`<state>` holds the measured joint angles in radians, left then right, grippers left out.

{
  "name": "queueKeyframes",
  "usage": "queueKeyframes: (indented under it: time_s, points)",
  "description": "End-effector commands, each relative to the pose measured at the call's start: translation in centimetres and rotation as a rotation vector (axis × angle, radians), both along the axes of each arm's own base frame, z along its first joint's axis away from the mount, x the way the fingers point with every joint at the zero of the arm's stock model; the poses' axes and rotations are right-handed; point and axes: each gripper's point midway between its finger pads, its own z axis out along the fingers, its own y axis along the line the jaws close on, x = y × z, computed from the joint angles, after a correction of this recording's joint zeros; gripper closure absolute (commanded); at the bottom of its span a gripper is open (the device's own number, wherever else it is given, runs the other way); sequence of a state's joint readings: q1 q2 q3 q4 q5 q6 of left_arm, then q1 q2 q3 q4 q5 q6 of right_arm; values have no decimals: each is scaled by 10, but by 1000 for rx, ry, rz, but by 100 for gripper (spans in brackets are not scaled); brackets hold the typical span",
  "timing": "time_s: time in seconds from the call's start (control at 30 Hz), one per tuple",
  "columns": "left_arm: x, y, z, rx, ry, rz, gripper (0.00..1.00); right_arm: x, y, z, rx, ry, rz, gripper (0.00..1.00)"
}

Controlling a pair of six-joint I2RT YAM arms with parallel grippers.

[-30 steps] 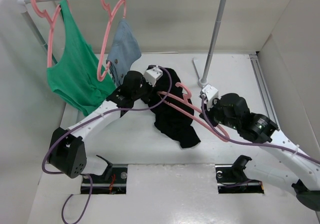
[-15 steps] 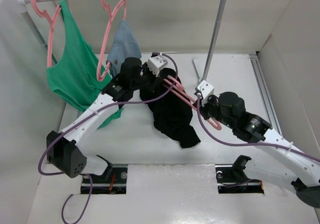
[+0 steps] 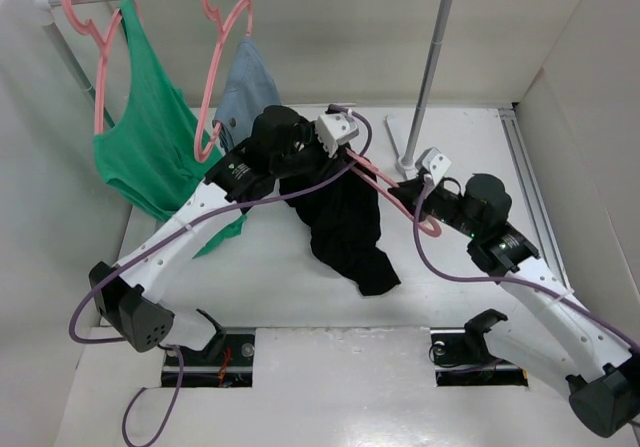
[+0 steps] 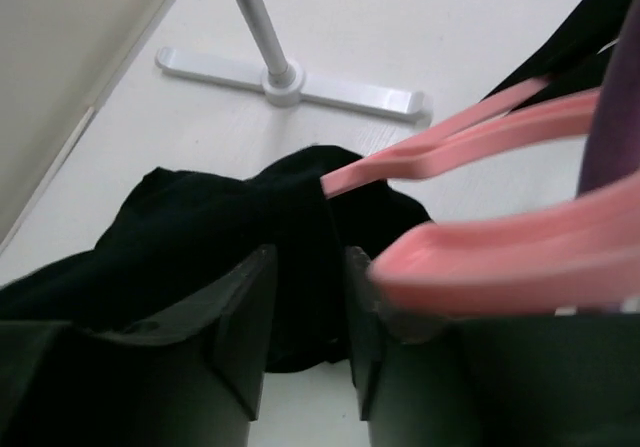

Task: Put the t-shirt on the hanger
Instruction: Place tshirt on hanger

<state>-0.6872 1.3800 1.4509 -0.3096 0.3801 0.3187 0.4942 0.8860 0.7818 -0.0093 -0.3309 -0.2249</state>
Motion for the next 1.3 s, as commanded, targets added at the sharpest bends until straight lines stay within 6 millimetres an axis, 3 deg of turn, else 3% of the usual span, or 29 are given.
queueKeyframes:
  time_s: [0.0, 0.07, 0.1, 0.2, 0.3, 0.4, 0.47, 0.53, 0.6, 0.77, 0.9, 1.03, 1.07, 1.17, 1.2, 1.23, 1.27]
  points:
    - [-9, 8, 23, 37, -129, -52, 68, -9, -9, 22, 77, -104, 56, 100]
    - [-10, 14, 32, 66, -189, -63, 56, -15, -10, 12, 73, -87, 103, 100]
    - [-9, 18, 43, 81, -255, -68, 45, -16, -15, 8, 77, -77, 100, 100]
    - [-11, 32, 63, 105, -365, -48, 34, -22, -12, -4, 74, -54, 154, 100]
    - [-9, 42, 53, 167, -448, -47, 21, -23, -11, -13, 79, -36, 175, 100]
    - [-4, 43, 62, 169, -516, -39, 16, -25, -10, -13, 80, -36, 186, 100]
    - [-6, 39, 57, 192, -529, -82, 12, -24, -13, -10, 81, -45, 177, 100]
    - [-10, 37, 40, 272, -551, -171, 10, -26, -12, -10, 82, -45, 186, 100]
    - [-1, 41, 22, 312, -521, -197, 9, -26, -12, -10, 82, -45, 186, 100]
    - [-11, 42, -27, 411, -415, -381, 8, -28, -10, -5, 85, -55, 206, 100]
    - [-14, 28, -56, 422, -336, -504, 8, -29, -7, 5, 89, -73, 228, 100]
    - [-11, 14, -62, 386, -314, -548, 17, -29, -6, 7, 84, -80, 240, 100]
    - [-11, 10, -60, 360, -295, -545, 35, -29, -6, 7, 84, -80, 240, 100]
    - [-13, 8, -55, 341, -285, -540, 66, -26, -6, 5, 82, -72, 229, 100]
    - [-13, 8, -55, 341, -285, -540, 73, -26, -6, 5, 82, -72, 229, 100]
    - [-14, 9, -51, 338, -294, -538, 73, -25, -6, 9, 79, -88, 229, 100]
    - [-14, 12, -64, 361, -277, -541, 73, -24, -6, 6, 77, -78, 229, 100]
